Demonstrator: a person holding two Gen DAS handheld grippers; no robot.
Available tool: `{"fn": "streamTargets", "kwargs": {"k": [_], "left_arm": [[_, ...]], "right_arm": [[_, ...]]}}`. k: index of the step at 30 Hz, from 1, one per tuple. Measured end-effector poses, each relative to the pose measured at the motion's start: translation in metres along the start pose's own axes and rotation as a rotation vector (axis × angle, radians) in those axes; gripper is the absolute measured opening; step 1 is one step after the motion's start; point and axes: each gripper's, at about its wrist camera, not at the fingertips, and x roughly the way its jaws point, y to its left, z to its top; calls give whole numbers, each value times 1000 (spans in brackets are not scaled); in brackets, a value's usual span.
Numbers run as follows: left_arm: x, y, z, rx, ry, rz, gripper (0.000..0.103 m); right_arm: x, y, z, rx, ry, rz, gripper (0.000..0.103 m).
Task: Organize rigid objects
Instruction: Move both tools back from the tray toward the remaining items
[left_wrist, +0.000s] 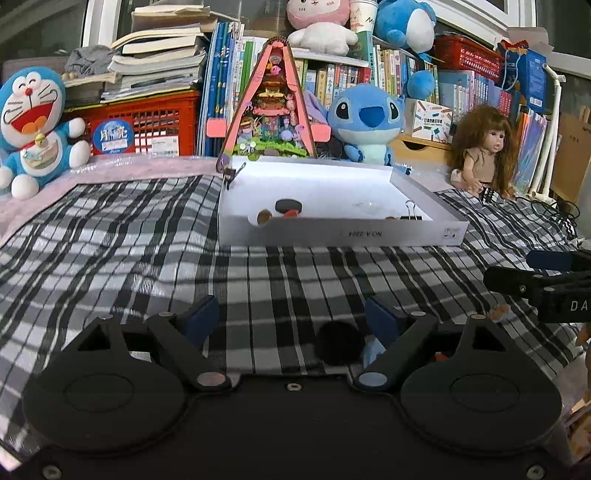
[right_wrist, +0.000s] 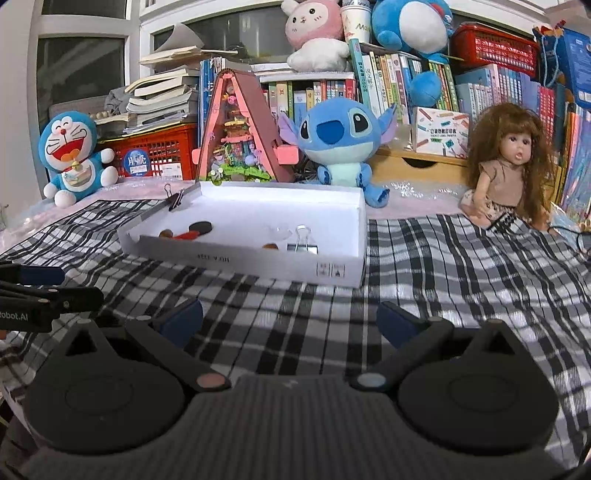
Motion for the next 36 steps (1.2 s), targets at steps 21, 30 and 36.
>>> {"fn": "streamTargets", "kwargs": {"k": [21,30,36], "left_arm": [[-9,-7,-30,10,14,14,86],[-11,-11,-36,31,3,15,87],[-11,-13,-39,39,0,13,89]], "right_arm": [[-16,-8,-33,66,-42,-17,103],[-14,-11,-40,102,-17,-5,103],[-11,-7,-45,78,-1,-11,103]]}}
